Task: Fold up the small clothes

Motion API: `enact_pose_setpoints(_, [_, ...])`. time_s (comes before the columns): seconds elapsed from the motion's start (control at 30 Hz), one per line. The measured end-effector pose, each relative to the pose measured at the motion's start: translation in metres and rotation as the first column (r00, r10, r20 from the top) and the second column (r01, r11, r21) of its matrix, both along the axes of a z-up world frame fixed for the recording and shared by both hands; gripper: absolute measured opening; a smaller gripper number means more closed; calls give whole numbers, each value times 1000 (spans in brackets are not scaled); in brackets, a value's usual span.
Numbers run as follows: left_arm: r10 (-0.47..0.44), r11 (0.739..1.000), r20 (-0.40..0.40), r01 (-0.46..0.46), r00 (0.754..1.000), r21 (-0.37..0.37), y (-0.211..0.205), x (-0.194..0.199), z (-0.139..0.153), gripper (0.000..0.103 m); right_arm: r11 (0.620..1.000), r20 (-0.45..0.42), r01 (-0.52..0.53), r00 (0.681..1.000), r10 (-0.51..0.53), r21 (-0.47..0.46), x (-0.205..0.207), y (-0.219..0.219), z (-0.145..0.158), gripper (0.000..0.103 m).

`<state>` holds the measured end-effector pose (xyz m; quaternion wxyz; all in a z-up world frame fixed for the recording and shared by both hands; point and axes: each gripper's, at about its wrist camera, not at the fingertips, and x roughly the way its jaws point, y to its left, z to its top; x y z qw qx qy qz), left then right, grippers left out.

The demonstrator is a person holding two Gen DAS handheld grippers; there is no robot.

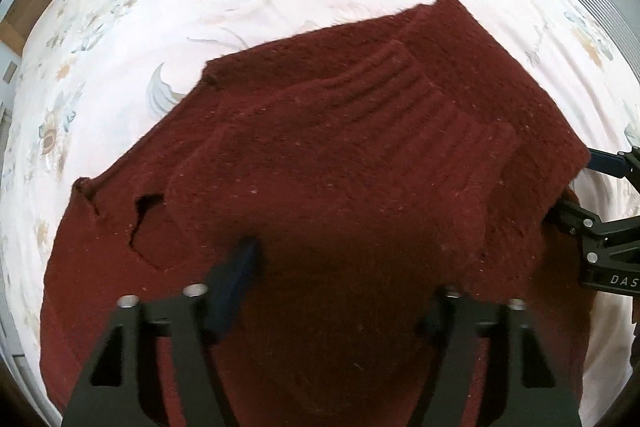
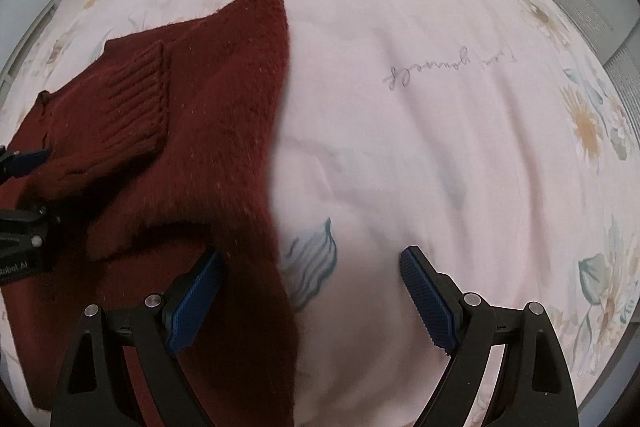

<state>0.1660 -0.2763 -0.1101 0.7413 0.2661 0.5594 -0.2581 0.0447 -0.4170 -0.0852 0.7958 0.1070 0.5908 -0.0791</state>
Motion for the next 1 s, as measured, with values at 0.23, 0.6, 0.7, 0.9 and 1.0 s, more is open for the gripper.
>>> enact_pose_setpoints(0.23, [16, 999, 2, -16, 1000, -48, 29, 21, 12, 25, 999, 3, -45, 999, 45, -14, 13, 15, 5, 50])
enact_pose_setpoints(0.6, [166, 977, 12, -163, 986, -134, 99, 40, 32, 19, 998, 3, -59, 998, 59, 18, 24, 27, 13, 16])
enact_pose_setpoints(0.7, [245, 958, 13, -239, 970, -159, 118, 33, 40, 19, 998, 9, -54, 999, 54, 25, 22, 28, 12, 16])
enact_pose_setpoints(0.9, [391, 896, -50, -393, 919, -207, 177, 19, 34, 20, 998, 6, -60, 998, 60, 22, 25, 25, 11, 16])
enact_pose_setpoints(1.0, [442, 867, -108, -455, 891, -204, 197, 18, 19, 20, 998, 4, -58, 998, 58, 31, 25, 24, 8, 16])
